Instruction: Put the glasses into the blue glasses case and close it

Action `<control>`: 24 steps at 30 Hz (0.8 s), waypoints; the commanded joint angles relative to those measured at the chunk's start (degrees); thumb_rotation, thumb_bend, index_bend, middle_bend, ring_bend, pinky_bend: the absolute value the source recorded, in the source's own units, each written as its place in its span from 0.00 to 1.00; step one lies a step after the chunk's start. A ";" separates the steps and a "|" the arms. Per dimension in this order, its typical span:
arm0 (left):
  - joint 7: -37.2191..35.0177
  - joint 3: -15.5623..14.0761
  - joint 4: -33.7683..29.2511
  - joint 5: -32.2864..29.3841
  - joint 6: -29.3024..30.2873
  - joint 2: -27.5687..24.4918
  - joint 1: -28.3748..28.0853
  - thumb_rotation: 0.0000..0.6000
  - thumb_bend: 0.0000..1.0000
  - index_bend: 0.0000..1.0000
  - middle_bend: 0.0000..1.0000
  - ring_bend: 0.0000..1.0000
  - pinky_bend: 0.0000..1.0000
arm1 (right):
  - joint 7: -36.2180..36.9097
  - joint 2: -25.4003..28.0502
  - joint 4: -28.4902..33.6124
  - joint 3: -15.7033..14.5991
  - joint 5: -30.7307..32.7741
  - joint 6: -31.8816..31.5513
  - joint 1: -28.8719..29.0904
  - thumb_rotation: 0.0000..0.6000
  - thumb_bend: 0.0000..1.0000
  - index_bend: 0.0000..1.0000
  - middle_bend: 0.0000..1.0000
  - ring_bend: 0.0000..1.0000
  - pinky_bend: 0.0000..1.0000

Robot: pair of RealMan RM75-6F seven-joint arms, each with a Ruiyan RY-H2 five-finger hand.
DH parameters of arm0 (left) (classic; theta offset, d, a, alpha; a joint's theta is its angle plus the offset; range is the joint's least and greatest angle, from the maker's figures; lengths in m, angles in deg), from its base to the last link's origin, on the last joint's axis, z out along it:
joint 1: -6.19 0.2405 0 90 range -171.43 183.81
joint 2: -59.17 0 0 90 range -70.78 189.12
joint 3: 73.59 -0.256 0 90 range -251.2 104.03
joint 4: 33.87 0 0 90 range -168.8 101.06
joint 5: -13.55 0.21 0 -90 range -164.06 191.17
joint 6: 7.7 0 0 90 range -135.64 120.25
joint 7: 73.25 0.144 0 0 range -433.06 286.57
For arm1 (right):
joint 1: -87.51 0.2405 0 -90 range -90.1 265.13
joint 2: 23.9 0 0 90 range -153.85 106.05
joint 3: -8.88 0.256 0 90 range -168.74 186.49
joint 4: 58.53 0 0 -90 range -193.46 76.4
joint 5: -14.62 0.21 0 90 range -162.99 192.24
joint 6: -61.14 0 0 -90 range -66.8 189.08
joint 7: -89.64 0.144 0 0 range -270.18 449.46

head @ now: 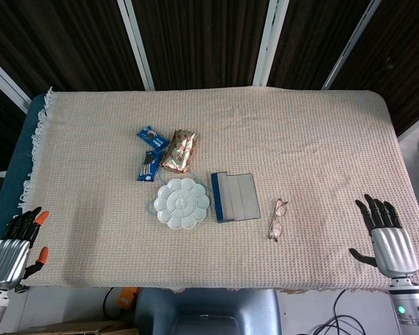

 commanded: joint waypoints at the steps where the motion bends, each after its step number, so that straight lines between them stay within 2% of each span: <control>1: -0.03 0.03 0.03 0.03 -0.23 0.12 -0.20 1.00 0.45 0.00 0.00 0.01 0.10 | 0.04 0.09 -0.09 -0.01 0.19 0.09 -0.05 1.00 0.14 0.00 0.00 0.00 0.00; 5: -0.10 0.11 -0.05 -0.16 -0.80 0.17 -0.55 1.00 0.45 0.00 0.00 0.01 0.10 | 0.63 -0.25 -1.17 0.03 -0.38 0.72 0.56 1.00 0.14 0.01 0.00 0.00 0.00; 9: -0.97 0.15 0.09 -0.09 -0.60 -0.06 -0.55 1.00 0.45 0.00 0.00 0.01 0.10 | 1.89 -1.48 -4.88 0.34 -2.66 2.77 3.07 1.00 0.14 0.11 0.00 0.00 0.00; 14: -1.67 0.18 0.38 -0.65 -0.94 -0.50 -0.57 1.00 0.45 0.00 0.00 0.01 0.10 | -2.52 -2.98 -11.78 1.78 -6.45 10.38 11.08 1.00 0.14 0.22 0.00 0.00 0.00; 19: -1.92 0.12 0.40 -0.46 0.12 -0.62 -0.04 1.00 0.45 0.00 0.00 0.01 0.10 | -4.44 -5.30 -18.90 0.47 -10.51 19.47 18.69 1.00 0.15 0.30 0.00 0.00 0.00; 24: -1.57 0.10 0.05 -0.76 0.48 -0.73 0.31 1.00 0.46 0.00 0.00 0.01 0.10 | -1.16 -8.00 -24.06 -1.70 -16.49 20.79 23.57 1.00 0.20 0.37 0.00 0.00 0.00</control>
